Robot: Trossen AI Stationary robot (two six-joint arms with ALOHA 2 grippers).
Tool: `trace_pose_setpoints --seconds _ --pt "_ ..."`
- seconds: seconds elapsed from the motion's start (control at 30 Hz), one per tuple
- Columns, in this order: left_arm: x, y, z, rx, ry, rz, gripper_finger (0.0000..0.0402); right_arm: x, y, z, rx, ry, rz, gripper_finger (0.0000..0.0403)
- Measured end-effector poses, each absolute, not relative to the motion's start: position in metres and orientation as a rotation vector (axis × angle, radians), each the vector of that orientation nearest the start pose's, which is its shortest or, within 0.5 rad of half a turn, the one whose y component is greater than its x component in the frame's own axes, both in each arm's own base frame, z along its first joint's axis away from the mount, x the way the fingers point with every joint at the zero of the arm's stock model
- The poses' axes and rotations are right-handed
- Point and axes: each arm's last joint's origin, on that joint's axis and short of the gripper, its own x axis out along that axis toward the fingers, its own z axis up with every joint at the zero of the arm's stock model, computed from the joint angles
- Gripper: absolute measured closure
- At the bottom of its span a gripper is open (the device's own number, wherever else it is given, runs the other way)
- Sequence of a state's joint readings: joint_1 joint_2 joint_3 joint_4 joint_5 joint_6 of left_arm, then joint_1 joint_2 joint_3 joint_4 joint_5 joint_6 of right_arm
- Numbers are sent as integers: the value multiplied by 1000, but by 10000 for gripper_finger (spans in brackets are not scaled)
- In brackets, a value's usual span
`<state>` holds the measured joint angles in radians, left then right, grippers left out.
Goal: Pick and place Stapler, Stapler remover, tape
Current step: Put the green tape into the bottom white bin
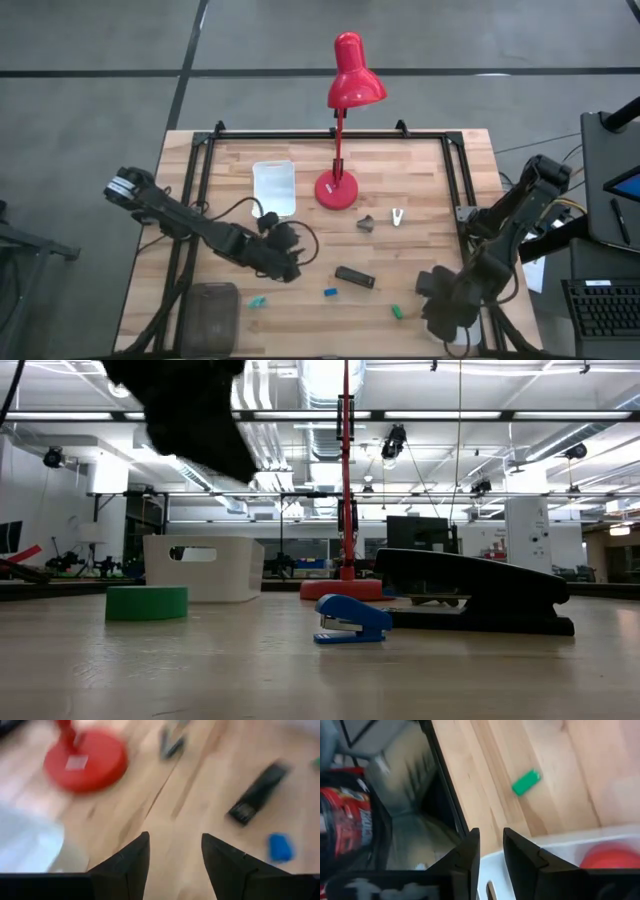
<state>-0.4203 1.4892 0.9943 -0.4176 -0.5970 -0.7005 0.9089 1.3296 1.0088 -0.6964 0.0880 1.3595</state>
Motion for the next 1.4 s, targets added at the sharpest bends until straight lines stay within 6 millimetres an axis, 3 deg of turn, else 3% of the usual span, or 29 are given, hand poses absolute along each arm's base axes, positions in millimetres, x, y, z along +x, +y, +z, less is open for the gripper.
trace_pose_setpoints --seconds 0.13,0.23,0.57,1.07,1.4 --pt "274 -103 213 -347 834 514 220 160 198 265 686 1125 8 325" --pt "273 -103 199 -352 925 550 220 159 195 269 670 1089 13 326" --pt "282 -112 167 -418 1105 482 220 159 194 270 656 1056 10 326" --pt "280 -113 170 -479 1116 504 220 160 194 270 630 1032 8 326" --pt "275 -123 171 -503 1128 487 220 160 194 270 628 1033 9 326"
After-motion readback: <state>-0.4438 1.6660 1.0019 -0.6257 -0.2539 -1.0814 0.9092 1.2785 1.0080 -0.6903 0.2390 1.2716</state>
